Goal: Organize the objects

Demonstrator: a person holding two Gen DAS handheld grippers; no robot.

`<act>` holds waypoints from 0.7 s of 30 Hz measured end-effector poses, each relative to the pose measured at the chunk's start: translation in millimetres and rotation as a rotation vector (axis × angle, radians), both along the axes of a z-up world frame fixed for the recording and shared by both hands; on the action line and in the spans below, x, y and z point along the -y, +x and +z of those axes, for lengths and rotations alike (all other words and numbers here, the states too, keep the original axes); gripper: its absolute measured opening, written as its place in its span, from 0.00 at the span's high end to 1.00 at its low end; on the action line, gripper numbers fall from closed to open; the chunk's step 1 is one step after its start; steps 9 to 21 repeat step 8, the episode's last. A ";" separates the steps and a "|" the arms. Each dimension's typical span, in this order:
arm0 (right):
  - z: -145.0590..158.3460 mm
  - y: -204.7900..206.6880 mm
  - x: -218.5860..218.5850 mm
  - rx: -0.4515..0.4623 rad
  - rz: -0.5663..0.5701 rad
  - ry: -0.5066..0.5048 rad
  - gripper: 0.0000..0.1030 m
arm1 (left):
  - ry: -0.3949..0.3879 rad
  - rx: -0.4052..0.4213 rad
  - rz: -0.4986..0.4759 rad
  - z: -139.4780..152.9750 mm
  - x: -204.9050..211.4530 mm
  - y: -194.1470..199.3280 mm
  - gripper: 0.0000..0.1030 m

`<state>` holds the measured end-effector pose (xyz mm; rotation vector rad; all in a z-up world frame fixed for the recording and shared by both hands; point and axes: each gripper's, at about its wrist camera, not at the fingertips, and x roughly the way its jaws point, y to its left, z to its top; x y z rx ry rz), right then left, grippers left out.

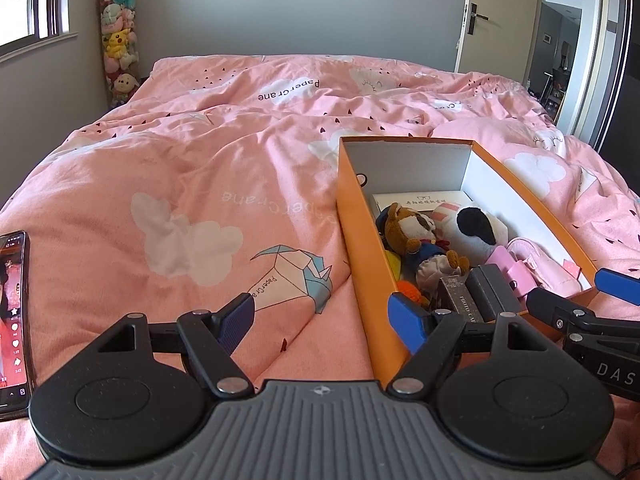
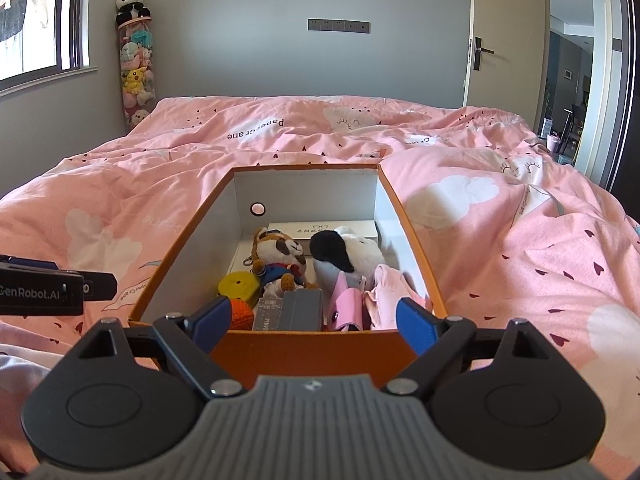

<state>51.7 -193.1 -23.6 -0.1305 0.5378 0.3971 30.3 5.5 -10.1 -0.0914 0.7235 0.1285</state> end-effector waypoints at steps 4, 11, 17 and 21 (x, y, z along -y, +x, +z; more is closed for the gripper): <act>-0.2 -0.1 -0.3 -0.001 0.000 -0.002 0.13 | 0.003 0.012 -0.004 0.7 0.3 -1.6 0.13; 0.2 -1.9 -1.2 0.000 0.002 -0.005 0.13 | 0.003 0.014 -0.001 1.5 0.5 -1.7 0.13; 0.2 -1.9 -1.2 0.000 0.002 -0.005 0.13 | 0.003 0.014 -0.001 1.5 0.5 -1.7 0.13; 0.2 -1.9 -1.2 0.000 0.002 -0.005 0.13 | 0.003 0.014 -0.001 1.5 0.5 -1.7 0.13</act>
